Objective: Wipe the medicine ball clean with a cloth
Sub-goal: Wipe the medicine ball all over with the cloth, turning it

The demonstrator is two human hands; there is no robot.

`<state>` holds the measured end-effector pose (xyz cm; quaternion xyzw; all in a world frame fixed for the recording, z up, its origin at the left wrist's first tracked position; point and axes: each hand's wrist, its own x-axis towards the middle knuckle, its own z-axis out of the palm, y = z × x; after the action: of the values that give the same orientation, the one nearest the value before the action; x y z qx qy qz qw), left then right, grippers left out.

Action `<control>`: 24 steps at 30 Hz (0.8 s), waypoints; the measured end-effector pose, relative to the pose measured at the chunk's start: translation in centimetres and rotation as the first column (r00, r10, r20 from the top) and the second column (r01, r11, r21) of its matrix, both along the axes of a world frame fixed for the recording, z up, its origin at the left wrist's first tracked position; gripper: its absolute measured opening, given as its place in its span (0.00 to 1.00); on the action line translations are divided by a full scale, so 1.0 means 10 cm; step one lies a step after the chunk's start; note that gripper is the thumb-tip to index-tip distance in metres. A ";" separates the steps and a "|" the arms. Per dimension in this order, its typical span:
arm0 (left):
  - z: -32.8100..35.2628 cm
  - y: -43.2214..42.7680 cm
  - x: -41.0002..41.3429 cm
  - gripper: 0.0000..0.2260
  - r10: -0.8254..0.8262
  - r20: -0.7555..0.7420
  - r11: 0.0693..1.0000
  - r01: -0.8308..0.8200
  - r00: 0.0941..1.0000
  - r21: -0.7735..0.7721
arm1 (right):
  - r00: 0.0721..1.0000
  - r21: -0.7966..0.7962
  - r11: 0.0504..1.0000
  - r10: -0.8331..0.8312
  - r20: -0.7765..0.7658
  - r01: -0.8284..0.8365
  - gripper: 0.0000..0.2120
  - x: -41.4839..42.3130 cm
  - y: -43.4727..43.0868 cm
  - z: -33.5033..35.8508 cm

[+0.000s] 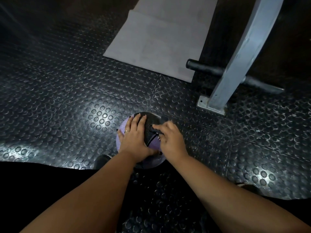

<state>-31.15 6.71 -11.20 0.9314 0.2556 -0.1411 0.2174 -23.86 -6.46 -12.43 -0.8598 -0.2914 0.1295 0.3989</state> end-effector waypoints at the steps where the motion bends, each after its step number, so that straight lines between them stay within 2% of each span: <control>1: 0.00 0.01 -0.01 0.56 0.001 0.005 1.000 -0.001 1.000 -0.005 | 1.000 0.007 1.000 0.003 0.003 -0.003 0.20 -0.06 -0.04 0.00; 5: -0.01 0.00 -0.05 0.56 -0.018 0.019 1.000 0.018 1.000 -0.013 | 0.997 0.023 0.999 0.031 0.072 -0.033 0.20 -0.06 -0.09 -0.02; 8: 0.01 0.01 -0.06 0.59 -0.008 0.021 1.000 0.008 1.000 -0.028 | 0.995 0.012 1.000 -0.023 0.095 0.022 0.18 0.10 0.00 -0.07; 12: 0.00 -0.03 -0.13 0.61 -0.015 0.024 1.000 0.015 1.000 -0.006 | 0.995 -0.099 0.990 -0.098 0.007 0.099 0.15 0.39 0.18 -0.18; 17: 0.01 -0.03 -0.12 0.62 -0.006 0.001 1.000 0.006 1.000 -0.009 | 0.994 -0.276 0.961 -0.055 -0.095 0.027 0.13 0.66 0.31 -0.21; 24: 0.03 -0.02 -0.09 0.61 -0.005 -0.018 1.000 0.005 1.000 -0.005 | 0.996 -0.137 0.990 -0.052 -0.069 0.042 0.13 0.28 0.10 0.00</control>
<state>-32.08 6.54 -10.86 0.9301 0.2548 -0.1505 0.2174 -21.07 -5.42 -12.47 -0.8861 -0.2471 0.1706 0.3530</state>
